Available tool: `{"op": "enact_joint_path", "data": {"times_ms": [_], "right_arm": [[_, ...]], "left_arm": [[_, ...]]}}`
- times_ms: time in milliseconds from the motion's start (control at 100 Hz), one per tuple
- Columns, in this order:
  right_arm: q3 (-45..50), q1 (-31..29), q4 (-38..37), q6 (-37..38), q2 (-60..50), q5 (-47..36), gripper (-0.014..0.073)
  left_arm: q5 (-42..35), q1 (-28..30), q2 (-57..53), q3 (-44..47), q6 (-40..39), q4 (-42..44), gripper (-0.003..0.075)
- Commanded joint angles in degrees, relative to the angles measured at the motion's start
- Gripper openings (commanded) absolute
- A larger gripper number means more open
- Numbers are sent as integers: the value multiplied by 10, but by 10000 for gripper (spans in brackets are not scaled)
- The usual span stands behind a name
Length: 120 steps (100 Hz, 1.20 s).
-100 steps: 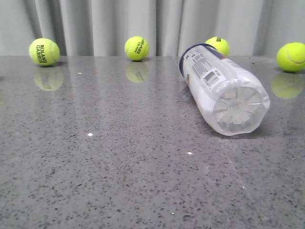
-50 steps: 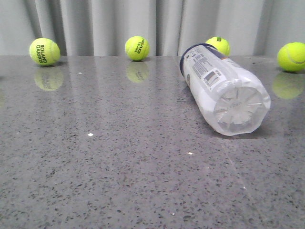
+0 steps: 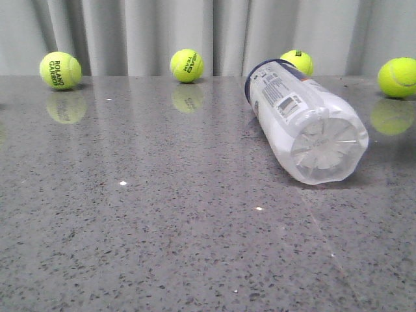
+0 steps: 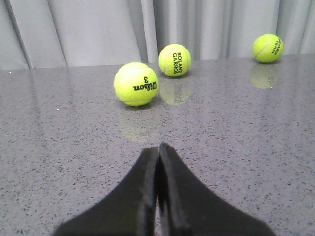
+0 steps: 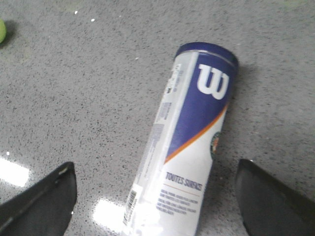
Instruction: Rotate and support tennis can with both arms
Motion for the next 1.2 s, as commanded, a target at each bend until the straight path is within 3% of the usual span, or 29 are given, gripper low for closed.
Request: {"op": "enact_joint_path", "data": {"times_ms": [0,370,670,1190], "right_arm": [[-39,10,14,8,23,-21,645],[-202,14,2,62,190,136,645],[-252,27,-104,150,239,167,645],[-252,28,-92,172,294,169,645]], "left_arm": [[-46,2,-19,26,-7,-6,-20],[-46,2,-19,26,-7,-6,-20],[-46,2,-19,26,-7,-6,-20],[-46,2,-19,26,-7,-6,-20]]}}
